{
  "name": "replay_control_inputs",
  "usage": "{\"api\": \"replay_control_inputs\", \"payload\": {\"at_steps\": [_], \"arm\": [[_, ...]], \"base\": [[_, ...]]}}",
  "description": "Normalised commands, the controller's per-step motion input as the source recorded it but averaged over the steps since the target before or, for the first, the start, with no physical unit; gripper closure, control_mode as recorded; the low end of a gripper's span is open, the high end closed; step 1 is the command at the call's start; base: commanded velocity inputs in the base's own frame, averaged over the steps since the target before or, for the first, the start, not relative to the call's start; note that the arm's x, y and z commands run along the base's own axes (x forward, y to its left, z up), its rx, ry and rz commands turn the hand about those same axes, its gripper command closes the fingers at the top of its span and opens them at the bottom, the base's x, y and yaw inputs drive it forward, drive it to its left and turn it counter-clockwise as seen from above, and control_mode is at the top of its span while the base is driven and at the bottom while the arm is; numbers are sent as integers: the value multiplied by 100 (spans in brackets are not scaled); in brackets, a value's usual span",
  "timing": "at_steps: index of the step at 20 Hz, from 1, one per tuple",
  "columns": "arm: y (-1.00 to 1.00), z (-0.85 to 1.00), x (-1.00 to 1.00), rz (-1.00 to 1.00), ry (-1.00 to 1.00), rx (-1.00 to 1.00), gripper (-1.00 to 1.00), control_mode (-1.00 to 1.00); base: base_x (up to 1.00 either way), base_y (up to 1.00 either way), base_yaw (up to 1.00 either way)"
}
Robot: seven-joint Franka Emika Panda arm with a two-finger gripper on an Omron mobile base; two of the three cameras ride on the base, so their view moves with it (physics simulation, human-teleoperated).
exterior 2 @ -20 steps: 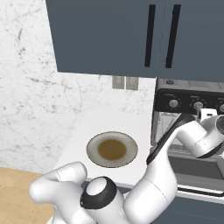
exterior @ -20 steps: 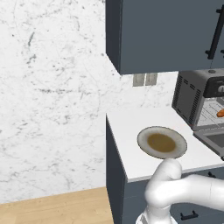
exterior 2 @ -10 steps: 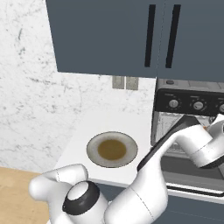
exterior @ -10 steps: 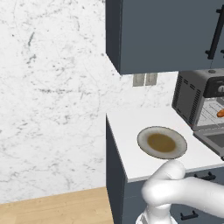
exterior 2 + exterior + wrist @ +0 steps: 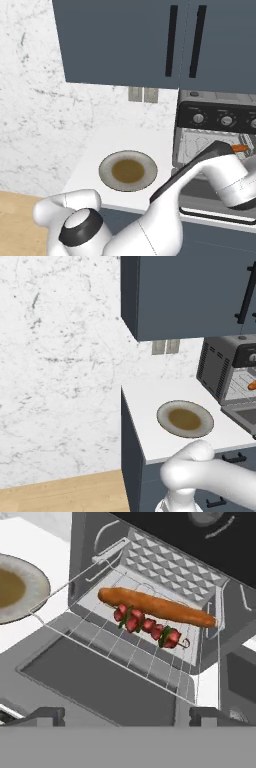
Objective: Pick up the kebab skewer and baguette bread, and place them inside the toaster oven. Close the toaster oven door and start by setting the timer.
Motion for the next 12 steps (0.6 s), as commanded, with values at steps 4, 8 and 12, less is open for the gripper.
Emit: {"api": "replay_control_inputs", "payload": {"at_steps": [4,8,12], "arm": [[0,0,29,-41,14,37,-100,-100],[0,-2,55,-10,2,39,-100,-100],[3,-19,11,0,0,51,-100,-100]], "base": [[0,0,0],[0,0,0],[0,0,0]]}}
